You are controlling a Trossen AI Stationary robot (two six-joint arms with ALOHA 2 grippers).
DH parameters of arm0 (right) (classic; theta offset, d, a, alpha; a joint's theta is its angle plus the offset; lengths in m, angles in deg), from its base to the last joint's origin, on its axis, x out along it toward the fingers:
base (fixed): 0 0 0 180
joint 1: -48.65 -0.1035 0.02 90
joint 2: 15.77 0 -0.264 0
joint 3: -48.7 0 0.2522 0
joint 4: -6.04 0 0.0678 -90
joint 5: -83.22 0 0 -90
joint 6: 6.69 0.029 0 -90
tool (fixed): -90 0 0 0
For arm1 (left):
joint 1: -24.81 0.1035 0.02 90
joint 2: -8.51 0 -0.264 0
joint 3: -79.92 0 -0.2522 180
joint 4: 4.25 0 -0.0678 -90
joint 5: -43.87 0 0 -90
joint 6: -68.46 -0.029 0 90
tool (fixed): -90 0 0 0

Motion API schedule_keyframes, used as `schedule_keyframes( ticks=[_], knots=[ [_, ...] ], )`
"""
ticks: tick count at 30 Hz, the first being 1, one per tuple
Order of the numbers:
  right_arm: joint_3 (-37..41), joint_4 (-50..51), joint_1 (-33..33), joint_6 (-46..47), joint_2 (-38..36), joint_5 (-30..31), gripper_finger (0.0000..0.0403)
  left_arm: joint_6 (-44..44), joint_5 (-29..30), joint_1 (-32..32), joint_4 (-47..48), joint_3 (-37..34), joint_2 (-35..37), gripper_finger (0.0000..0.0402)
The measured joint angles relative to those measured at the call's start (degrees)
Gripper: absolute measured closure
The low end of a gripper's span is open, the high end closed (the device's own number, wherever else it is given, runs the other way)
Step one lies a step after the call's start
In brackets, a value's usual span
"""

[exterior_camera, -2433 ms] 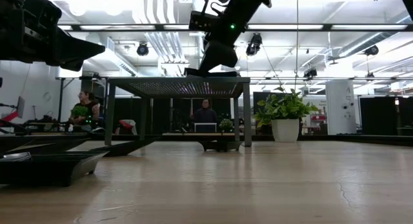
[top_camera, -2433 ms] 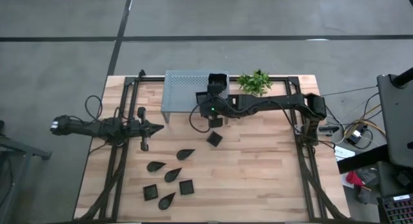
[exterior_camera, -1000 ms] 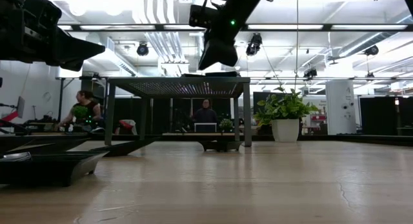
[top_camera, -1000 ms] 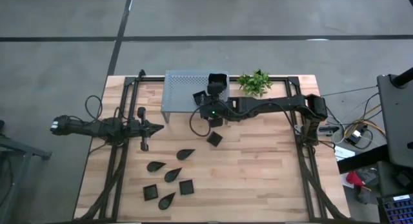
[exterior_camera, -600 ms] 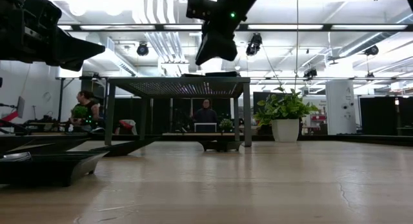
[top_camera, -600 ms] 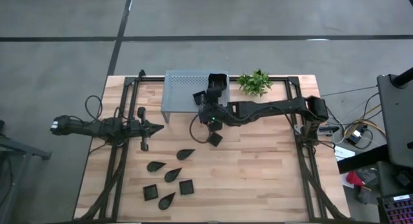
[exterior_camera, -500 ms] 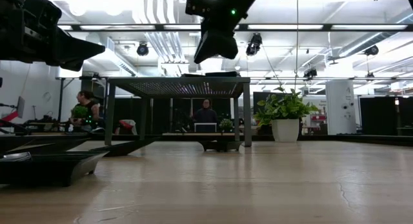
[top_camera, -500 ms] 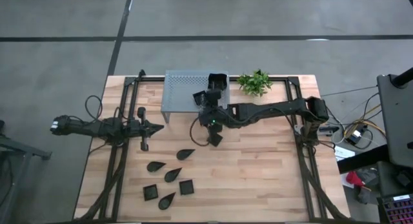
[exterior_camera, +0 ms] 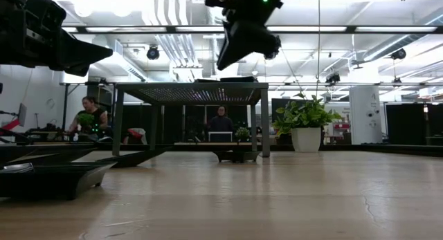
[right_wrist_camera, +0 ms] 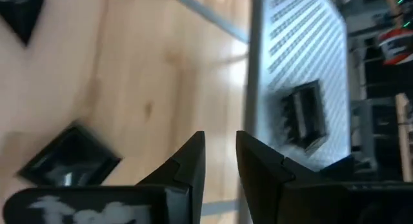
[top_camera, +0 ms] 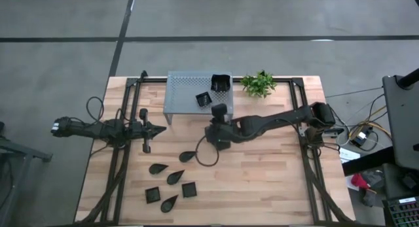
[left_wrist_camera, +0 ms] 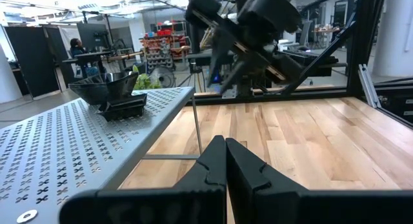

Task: Pick & Place Mini shaped plates
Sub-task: Stack the black square plate on top of the black square plate on the shelf

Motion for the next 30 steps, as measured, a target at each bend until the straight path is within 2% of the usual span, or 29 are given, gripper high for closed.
schedule_keyframes(
  ticks=[2,5,9,13,17,21,27,30],
  knots=[
    [0.0,1.3,-0.5,2.5,0.0,-2.3,0.032,0.0,0.0,0.0,0.0,0.0,0.0,0.0401],
    [0.2,1.8,-1.3,4.4,0.0,-9.4,0.0326,0.0,0.0,0.0,0.0,0.0,0.0,0.0401],
    [1.0,3.8,-3.0,1.5,0.0,-18.7,0.0336,0.0,0.0,0.0,0.0,0.0,0.0,0.0401],
    [3.3,3.8,-4.4,-1.4,0.1,-25.0,0.0343,0.0,0.0,0.0,0.0,0.0,0.0,0.0401],
    [6.6,3.5,-5.7,-2.7,0.1,-25.0,0.0342,0.0,0.0,0.0,0.0,0.0,0.0,0.0401],
    [10.5,-0.2,-6.4,-4.4,0.2,-24.7,0.0323,0.0,0.0,0.0,0.0,0.0,0.0,0.0401],
    [15.6,-7.1,-6.2,-6.4,0.2,-19.1,0.0286,0.0,0.0,0.0,0.0,0.0,0.0,0.0401],
    [17.5,-9.7,-5.6,-6.4,0.2,-18.6,0.0275,0.0,0.0,0.0,0.0,0.0,0.0,0.0401]
  ],
)
